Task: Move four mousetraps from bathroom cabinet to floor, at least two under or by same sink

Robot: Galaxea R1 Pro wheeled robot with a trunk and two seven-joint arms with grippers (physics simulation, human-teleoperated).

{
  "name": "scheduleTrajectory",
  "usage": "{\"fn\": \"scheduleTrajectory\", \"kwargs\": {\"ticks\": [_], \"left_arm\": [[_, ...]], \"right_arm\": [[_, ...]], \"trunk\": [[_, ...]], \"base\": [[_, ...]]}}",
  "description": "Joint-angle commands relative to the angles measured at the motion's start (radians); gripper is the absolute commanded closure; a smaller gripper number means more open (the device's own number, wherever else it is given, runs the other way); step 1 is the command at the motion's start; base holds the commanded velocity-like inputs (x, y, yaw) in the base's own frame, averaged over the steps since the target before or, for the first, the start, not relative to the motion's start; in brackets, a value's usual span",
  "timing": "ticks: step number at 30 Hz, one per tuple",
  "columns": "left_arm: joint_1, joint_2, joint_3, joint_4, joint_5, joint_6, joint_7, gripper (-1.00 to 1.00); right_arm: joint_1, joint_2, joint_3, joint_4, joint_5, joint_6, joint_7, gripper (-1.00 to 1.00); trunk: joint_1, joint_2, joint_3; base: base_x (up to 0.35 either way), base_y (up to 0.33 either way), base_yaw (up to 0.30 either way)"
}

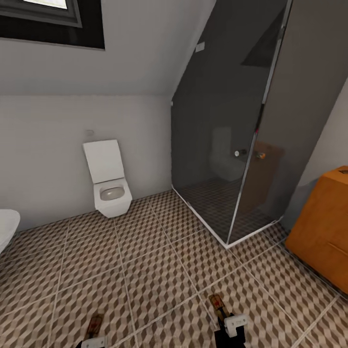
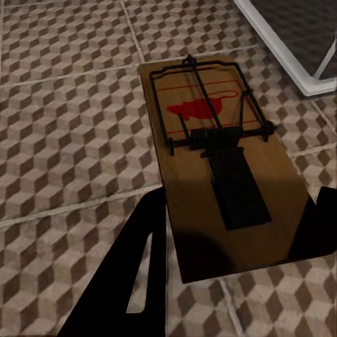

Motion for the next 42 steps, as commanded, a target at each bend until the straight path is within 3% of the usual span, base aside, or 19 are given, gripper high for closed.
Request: {"fn": "scheduleTrajectory", "kwargs": {"ticks": [1,29,42], "left_arm": [[0.0,0.0,0.0,0.0,-0.004,0.0,0.006,1.0],[0.0,0.0,0.0,0.0,-0.004,0.0,0.007,1.0],[0.0,0.001,0.0,0.0,-0.004,0.0,0.008,1.0]], "right_arm": [[0.0,0.0,0.001,0.0,-0.001,0.0,-0.002,1.0],[0.0,0.0,0.001,0.0,-0.001,0.0,-0.002,1.0],[0.0,0.0,0.001,0.0,-0.001,0.0,-0.002,1.0]], "trunk": [[0.0,0.0,0.0],[0.0,0.0,0.0],[0.0,0.0,0.0]], "base": [[-0.125,0.0,0.262],[-0.106,0.004,0.262],[0.111,0.246,0.262]]}}
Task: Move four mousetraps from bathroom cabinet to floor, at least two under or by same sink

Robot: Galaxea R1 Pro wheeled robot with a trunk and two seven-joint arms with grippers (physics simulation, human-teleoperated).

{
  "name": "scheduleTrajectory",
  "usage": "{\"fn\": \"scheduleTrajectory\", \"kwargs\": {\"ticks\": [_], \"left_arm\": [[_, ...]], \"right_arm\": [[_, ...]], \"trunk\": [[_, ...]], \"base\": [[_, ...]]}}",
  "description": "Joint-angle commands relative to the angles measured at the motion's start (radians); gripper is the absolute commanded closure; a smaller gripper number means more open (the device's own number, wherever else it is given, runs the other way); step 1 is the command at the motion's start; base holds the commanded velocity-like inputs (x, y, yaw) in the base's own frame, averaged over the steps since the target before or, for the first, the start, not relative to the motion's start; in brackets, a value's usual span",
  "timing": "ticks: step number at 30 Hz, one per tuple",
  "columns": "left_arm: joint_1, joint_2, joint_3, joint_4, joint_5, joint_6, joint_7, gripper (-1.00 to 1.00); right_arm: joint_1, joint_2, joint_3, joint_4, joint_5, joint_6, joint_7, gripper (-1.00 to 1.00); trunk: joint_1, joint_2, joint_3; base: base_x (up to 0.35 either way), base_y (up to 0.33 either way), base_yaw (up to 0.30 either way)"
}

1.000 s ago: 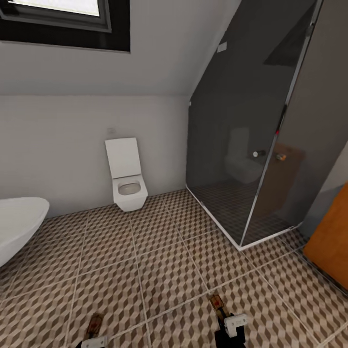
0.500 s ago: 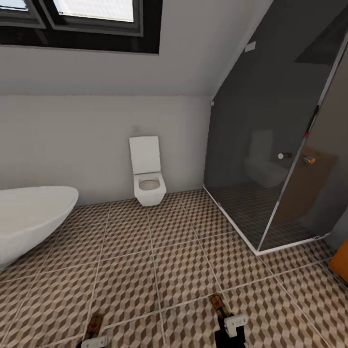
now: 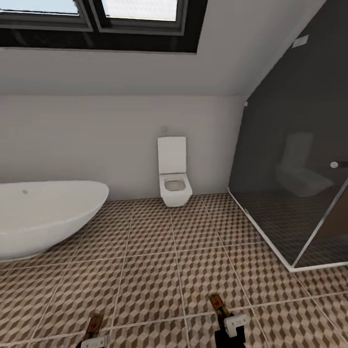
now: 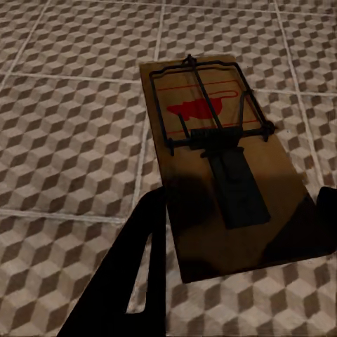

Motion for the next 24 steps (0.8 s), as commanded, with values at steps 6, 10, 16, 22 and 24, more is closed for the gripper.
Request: {"fn": "scheduleTrajectory", "kwargs": {"ticks": [6,10,16,22,24], "left_arm": [[0.0,0.0,0.001,0.0,-0.004,0.0,0.006,1.0],[0.0,0.0,0.001,0.0,-0.004,0.0,0.006,1.0],[0.0,-0.001,0.001,0.0,-0.004,0.0,0.006,1.0],[0.0,-0.001,0.001,0.0,-0.004,0.0,0.006,1.0],[0.0,-0.001,0.001,0.0,-0.004,0.0,0.006,1.0]], "right_arm": [[0.0,0.0,0.001,0.0,-0.001,0.0,-0.002,1.0],[0.0,0.0,0.001,0.0,-0.001,0.0,-0.002,1.0],[0.0,0.0,0.001,0.0,-0.001,0.0,-0.002,1.0],[0.0,0.0,0.001,0.0,-0.001,0.0,-0.002,1.0],[0.0,0.0,0.001,0.0,-0.001,0.0,-0.002,1.0]], "trunk": [[0.0,0.0,0.0],[0.0,0.0,0.0],[0.0,0.0,0.0],[0.0,0.0,0.0],[0.0,0.0,0.0]], "base": [[0.139,0.254,0.262],[0.197,0.195,0.262],[0.058,0.041,0.262],[0.003,0.002,0.262],[0.0,0.0,0.262]]}}
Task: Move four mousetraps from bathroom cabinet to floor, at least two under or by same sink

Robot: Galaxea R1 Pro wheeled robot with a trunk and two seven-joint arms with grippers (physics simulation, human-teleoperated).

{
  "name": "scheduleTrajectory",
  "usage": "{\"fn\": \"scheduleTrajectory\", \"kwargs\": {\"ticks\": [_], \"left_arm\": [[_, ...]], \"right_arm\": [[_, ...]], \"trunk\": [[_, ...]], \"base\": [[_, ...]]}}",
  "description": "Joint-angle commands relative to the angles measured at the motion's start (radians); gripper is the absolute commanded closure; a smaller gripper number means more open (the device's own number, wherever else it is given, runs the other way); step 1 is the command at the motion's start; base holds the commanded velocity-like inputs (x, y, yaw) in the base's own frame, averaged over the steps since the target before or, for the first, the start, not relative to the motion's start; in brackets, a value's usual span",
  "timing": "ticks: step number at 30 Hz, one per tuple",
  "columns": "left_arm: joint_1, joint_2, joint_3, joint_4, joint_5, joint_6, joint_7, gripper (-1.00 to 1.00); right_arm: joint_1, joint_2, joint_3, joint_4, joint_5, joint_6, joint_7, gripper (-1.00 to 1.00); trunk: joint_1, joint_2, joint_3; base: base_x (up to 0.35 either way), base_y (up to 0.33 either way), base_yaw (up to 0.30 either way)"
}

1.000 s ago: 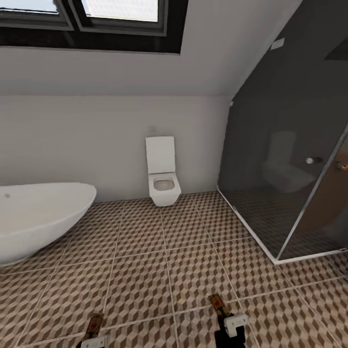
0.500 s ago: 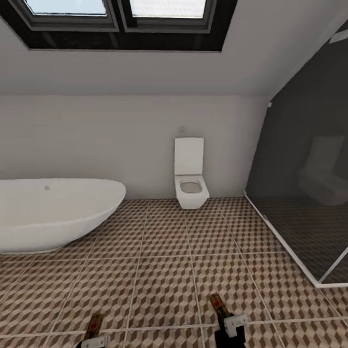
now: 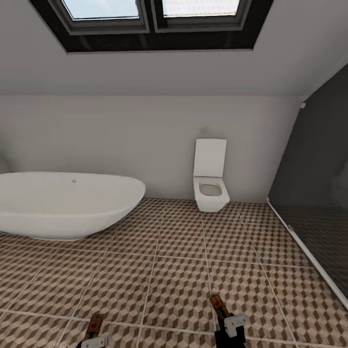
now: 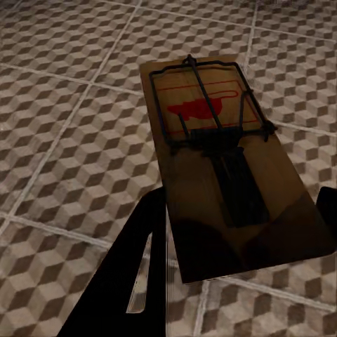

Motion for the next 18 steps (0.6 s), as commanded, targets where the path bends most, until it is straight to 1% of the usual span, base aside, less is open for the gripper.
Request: {"fn": "scheduleTrajectory", "kwargs": {"ticks": [1,18], "left_arm": [[0.0,0.0,0.001,0.0,-0.004,0.0,0.007,1.0],[0.0,0.0,0.001,0.0,-0.004,0.0,0.007,1.0]], "right_arm": [[0.0,0.0,0.001,0.0,-0.001,0.0,-0.002,1.0],[0.0,0.0,0.001,0.0,-0.001,0.0,-0.002,1.0]], "trunk": [[0.0,0.0,0.0],[0.0,0.0,0.0]], "base": [[0.0,0.0,0.262],[0.0,0.0,0.262]]}}
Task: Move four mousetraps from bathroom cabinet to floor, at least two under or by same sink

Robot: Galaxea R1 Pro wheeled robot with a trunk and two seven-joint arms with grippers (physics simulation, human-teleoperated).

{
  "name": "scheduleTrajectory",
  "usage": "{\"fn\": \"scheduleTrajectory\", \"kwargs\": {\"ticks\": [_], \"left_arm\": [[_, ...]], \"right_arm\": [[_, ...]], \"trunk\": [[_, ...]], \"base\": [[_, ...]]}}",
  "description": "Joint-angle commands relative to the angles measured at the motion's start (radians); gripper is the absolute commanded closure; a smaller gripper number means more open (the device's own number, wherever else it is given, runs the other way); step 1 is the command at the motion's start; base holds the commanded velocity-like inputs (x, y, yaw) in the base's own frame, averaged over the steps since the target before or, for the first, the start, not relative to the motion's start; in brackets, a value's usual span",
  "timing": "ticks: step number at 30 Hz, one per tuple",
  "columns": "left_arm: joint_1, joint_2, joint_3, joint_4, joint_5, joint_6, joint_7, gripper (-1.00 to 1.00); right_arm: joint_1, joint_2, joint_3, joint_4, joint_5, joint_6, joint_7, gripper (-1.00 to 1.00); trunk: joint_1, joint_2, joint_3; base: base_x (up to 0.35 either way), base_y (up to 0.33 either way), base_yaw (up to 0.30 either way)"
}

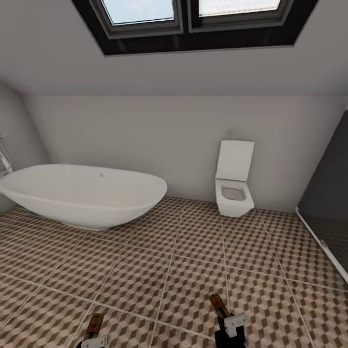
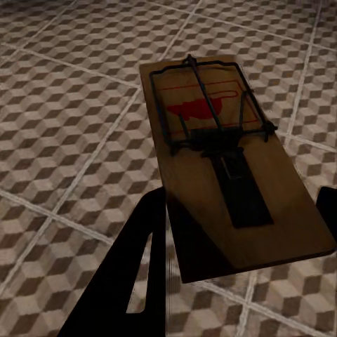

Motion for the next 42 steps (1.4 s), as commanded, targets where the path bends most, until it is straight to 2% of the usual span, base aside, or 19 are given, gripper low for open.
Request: {"fn": "scheduleTrajectory", "kwargs": {"ticks": [1,8,29,42], "left_arm": [[0.0,0.0,0.0,0.0,-0.004,0.0,0.006,1.0],[0.0,0.0,0.0,0.0,-0.004,0.0,0.006,1.0],[0.0,0.0,0.0,0.0,-0.004,0.0,0.006,1.0],[0.0,0.0,0.0,0.0,-0.004,0.0,0.006,1.0]], "right_arm": [[0.0,0.0,0.001,0.0,-0.001,0.0,-0.002,1.0],[0.0,0.001,0.001,0.0,-0.001,0.0,-0.002,1.0],[0.0,0.001,0.002,0.001,-0.001,0.0,-0.002,1.0],[0.0,0.001,0.002,0.001,-0.001,0.0,-0.002,1.0]], "trunk": [[0.0,0.0,0.0],[0.0,0.0,0.0],[0.0,0.0,0.0],[0.0,0.0,0.0]], "base": [[0.0,0.0,0.262],[0.064,0.0,0.262],[0.256,0.001,0.262],[0.247,0.121,0.262]]}}
